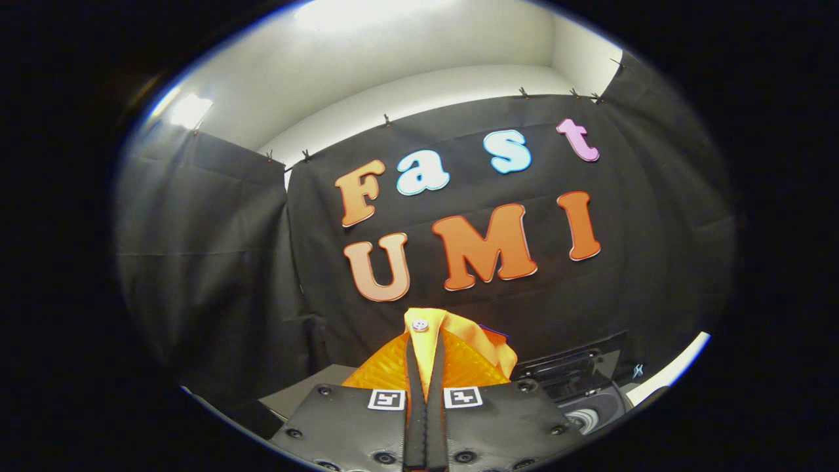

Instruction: Put the clothes into the washing machine and then close the washing machine lid.

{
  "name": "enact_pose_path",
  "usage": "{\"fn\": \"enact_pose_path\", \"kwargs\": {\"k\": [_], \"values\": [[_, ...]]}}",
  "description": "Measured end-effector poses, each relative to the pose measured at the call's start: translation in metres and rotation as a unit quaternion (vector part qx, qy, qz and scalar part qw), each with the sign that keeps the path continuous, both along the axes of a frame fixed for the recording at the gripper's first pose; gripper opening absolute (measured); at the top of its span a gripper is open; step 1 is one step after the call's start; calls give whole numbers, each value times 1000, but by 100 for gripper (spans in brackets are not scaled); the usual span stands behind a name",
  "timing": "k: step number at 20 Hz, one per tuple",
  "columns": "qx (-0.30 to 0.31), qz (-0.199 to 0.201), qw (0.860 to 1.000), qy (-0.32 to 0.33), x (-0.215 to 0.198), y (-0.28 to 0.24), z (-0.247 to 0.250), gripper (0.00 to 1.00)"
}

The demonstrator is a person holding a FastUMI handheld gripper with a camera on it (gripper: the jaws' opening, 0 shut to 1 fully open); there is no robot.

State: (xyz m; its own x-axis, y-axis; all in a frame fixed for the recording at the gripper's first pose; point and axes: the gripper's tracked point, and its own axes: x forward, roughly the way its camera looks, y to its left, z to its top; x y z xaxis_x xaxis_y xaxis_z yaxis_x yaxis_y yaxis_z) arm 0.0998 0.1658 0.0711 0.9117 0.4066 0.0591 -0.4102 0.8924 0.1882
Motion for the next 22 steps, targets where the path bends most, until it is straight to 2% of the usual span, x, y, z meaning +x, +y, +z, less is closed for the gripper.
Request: {"fn": "enact_pose_path", "kwargs": {"k": [3,7,14,18,22], "values": [[-22,-17,1000,0,19,-62,-19,8],[-42,-24,999,24,38,-110,-62,8],[-14,-27,997,66,93,-135,-145,8],[-36,-53,991,116,119,-151,-216,8],[-62,-71,979,179,151,-162,-283,8]]}}
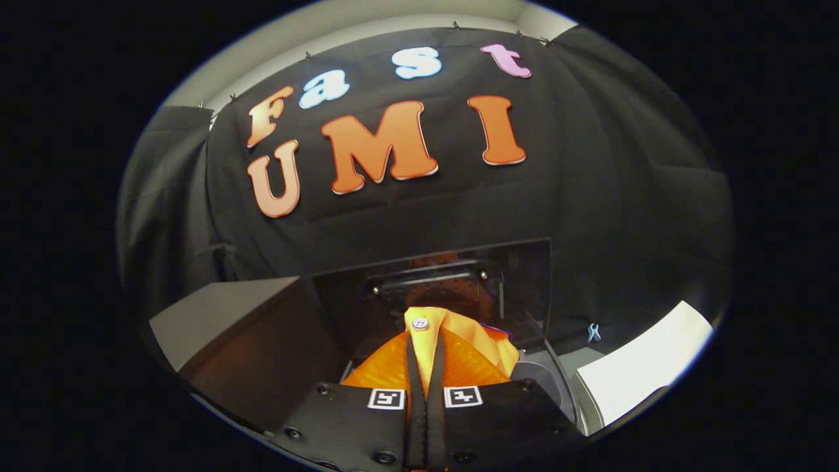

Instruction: Put the clothes into the washing machine and then close the washing machine lid.

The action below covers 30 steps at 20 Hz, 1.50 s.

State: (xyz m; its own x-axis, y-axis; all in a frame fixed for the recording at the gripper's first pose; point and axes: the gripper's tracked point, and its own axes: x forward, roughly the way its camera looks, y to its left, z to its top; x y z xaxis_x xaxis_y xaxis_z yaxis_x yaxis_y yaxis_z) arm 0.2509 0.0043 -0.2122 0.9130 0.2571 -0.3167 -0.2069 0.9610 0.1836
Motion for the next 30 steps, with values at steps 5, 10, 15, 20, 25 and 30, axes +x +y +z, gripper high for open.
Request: {"fn": "enact_pose_path", "kwargs": {"k": [5,10,15,20,25,30], "values": [[18,-7,998,52,28,6,-55,8],[4,-9,998,59,23,16,-83,8],[-20,-38,992,116,21,8,-144,8],[1,-36,992,124,31,16,-153,8],[-11,-22,993,119,27,20,-153,58],[-7,-36,990,139,10,11,-166,98]]}}
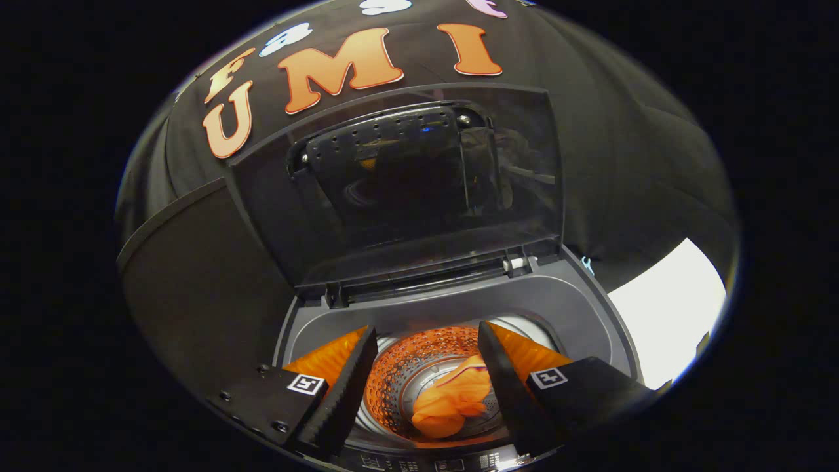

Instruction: Put the clothes into the washing machine and then close the washing machine lid.

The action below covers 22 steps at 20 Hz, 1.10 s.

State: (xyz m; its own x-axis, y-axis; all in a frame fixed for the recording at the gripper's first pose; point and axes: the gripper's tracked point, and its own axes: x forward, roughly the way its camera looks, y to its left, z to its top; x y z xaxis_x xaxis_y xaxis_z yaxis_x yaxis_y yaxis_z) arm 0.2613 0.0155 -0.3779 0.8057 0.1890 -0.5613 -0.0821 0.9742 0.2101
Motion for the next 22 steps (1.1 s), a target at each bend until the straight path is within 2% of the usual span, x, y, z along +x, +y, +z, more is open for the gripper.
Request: {"fn": "enact_pose_path", "kwargs": {"k": [6,13,18,22], "values": [[21,-21,999,-17,-22,-8,24,99],[-2,4,998,-67,-61,-2,90,99],[10,4,990,-144,-46,4,185,98],[18,5,979,-202,-6,5,258,98]]}}
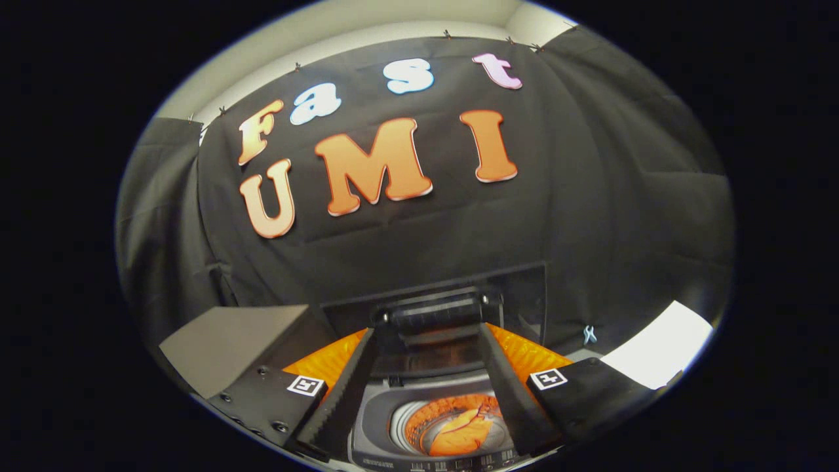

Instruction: Put the clothes into the washing machine and then close the washing machine lid.

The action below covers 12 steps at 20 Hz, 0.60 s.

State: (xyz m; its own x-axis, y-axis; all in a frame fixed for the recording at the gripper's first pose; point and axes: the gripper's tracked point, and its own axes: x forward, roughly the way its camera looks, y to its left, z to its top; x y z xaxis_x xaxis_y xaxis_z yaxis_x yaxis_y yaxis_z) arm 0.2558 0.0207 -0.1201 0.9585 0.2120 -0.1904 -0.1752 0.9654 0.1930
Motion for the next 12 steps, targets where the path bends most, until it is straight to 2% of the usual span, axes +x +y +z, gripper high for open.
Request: {"fn": "enact_pose_path", "kwargs": {"k": [5,12], "values": [[-19,-14,1000,-16,75,-2,27,98],[-48,17,999,20,162,32,11,98]]}}
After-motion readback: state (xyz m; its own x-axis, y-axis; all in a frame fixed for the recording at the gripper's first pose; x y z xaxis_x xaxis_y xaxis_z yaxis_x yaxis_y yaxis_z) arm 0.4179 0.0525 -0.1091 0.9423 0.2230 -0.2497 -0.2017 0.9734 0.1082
